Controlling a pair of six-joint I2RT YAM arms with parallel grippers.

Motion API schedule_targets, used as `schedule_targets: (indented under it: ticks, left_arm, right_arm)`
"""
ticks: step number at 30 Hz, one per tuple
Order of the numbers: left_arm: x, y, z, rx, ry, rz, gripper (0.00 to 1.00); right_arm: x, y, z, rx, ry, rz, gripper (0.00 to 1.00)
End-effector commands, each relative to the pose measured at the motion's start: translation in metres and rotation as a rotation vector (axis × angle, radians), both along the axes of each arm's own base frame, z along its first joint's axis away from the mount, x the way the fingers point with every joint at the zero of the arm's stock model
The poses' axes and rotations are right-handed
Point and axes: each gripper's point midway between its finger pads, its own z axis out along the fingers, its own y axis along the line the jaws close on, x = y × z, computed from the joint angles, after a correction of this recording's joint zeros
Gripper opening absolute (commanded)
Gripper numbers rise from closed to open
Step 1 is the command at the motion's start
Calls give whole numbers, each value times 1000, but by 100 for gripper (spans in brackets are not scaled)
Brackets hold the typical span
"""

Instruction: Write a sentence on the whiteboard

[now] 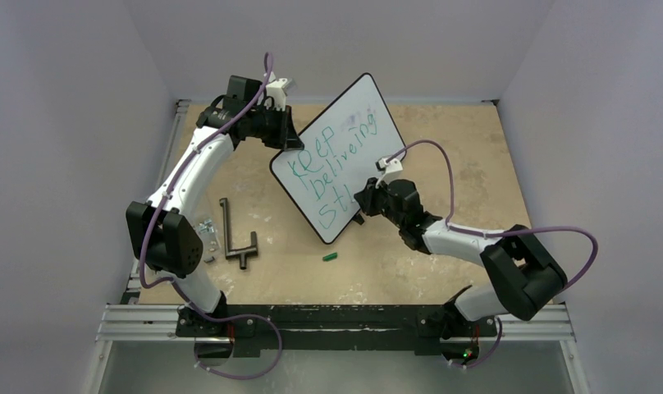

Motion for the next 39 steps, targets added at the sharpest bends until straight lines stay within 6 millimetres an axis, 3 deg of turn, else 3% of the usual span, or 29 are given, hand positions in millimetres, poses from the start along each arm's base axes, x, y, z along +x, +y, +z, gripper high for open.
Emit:
schedule_targets:
  ticks: [1, 9, 20, 34, 39]
  left_arm:
    - [20, 58, -20, 256, -60, 171, 0]
    - [20, 58, -21, 261, -59, 170, 0]
    - [21, 58, -21, 262, -59, 171, 0]
    - [21, 58, -20, 259, -60, 169, 0]
    - [20, 58, -20, 257, -59, 169, 0]
  right_arm:
    - [13, 18, 36, 61, -59, 30, 0]
    - [30, 25, 53, 61, -96, 14, 0]
    - [53, 9, 59, 37, -97, -63, 0]
    - [47, -3, 90, 61, -161, -77, 0]
    - [53, -12, 88, 64, -159, -103, 0]
